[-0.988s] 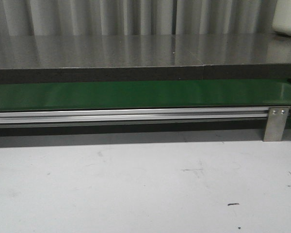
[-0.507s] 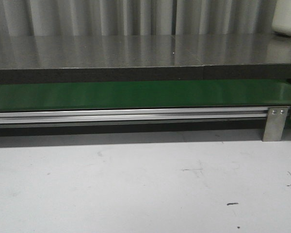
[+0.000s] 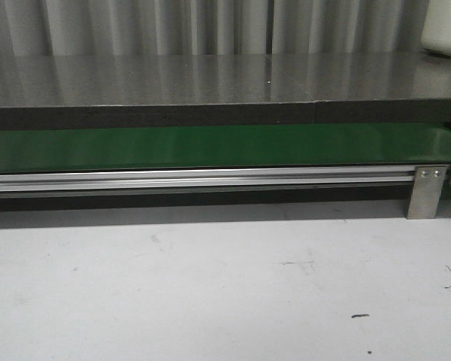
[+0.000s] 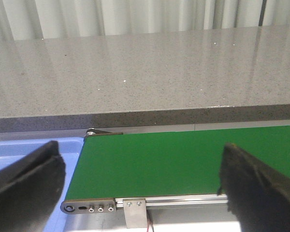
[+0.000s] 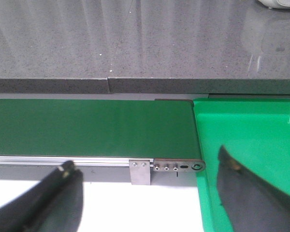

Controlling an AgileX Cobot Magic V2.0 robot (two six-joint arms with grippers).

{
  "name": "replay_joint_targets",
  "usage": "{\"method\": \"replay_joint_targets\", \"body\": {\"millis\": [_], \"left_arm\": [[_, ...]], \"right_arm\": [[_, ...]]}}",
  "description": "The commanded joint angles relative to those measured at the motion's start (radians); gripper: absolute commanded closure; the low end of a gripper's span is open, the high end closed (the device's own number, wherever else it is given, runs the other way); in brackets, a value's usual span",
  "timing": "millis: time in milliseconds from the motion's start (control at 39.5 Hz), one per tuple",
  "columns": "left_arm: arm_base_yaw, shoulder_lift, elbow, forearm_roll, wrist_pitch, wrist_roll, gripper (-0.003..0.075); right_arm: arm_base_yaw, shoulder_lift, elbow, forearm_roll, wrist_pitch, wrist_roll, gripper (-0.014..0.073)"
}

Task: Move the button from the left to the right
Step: 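Lower the left gripper and grasp the yellow-capped push-button switch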

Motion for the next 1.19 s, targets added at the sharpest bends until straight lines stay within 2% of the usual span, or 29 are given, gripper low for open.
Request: {"method": "replay_joint_targets", "body": {"millis": [0, 380, 532, 887, 1013, 1165], "left_arm": [[0.000, 0.012, -0.037, -0.002, -0.074, -0.010, 0.0051], [0.000, 0.054, -0.058, -0.042, -0.074, -0.014, 0.0051], [0.000, 0.217, -0.160, -0.070, -0.017, -0.014, 0.0051], [0.001, 0.697, -0.506, -0.045, 0.134, -0.014, 0.0051], [0.048, 0.817, -0.612, -0.045, 0.216, -0.014, 0.0051], [0.178, 0.919, -0.717, -0.045, 0.316, -0.014, 0.0051]], "right_arm": [[0.002, 0.012, -0.038, -0.006, -0.084, -0.005, -0.0052], [0.002, 0.012, -0.037, -0.006, -0.082, -0.005, -0.0052], [0.002, 0.012, -0.037, -0.006, -0.082, -0.005, -0.0052], [0.002, 0.012, -0.037, -0.006, -0.082, -0.005, -0.0052], [0.002, 0.012, -0.037, -0.006, -0.082, -0.005, -0.0052], [0.002, 0.012, -0.037, -0.006, -0.082, -0.005, -0.0052]]}}
